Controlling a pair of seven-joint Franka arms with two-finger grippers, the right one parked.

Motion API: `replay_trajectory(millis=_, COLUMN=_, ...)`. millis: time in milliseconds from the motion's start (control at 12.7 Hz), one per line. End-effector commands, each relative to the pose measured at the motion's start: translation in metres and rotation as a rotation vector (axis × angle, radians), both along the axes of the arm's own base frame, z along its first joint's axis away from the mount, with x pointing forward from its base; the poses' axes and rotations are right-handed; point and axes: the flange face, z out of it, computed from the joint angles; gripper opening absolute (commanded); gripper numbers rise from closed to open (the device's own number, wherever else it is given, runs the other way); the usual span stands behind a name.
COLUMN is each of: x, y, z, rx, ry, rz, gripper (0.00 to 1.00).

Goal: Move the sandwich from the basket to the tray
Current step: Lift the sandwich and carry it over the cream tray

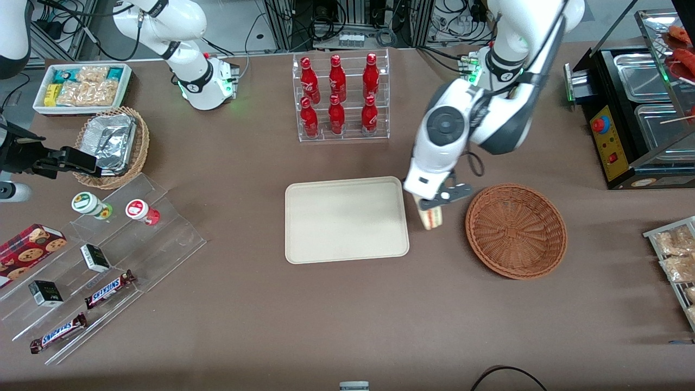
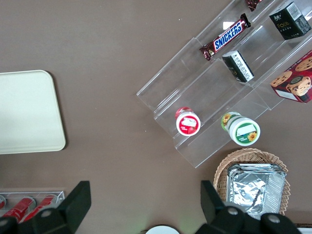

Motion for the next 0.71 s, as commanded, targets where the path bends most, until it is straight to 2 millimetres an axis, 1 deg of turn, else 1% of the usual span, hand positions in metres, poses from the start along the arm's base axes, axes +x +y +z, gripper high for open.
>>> replay_trajectory(millis=0, x=0.004, y=-0.048, z=-0.002, rx=-0.007, ry=-0.012, rz=-0.060, gripper=0.00)
replay_trajectory(millis=79, x=0.002, y=-0.066, z=-0.001, rx=-0.022, ry=-0.020, rz=-0.078, gripper=0.00)
replay_trajectory(millis=158, x=0.003, y=-0.083, z=-0.004, rx=-0.034, ry=-0.026, rz=-0.091, gripper=0.00)
replay_trajectory(millis=473, x=-0.001, y=-0.159, z=-0.036, rx=-0.063, ry=-0.038, rz=-0.048, gripper=0.00)
replay_trajectory(millis=552, x=0.004, y=-0.170, z=-0.041, rx=-0.071, ry=-0.047, rz=-0.037, gripper=0.00)
replay_trajectory(millis=630, x=0.009, y=-0.176, z=-0.045, rx=-0.079, ry=-0.054, rz=-0.034, gripper=0.00)
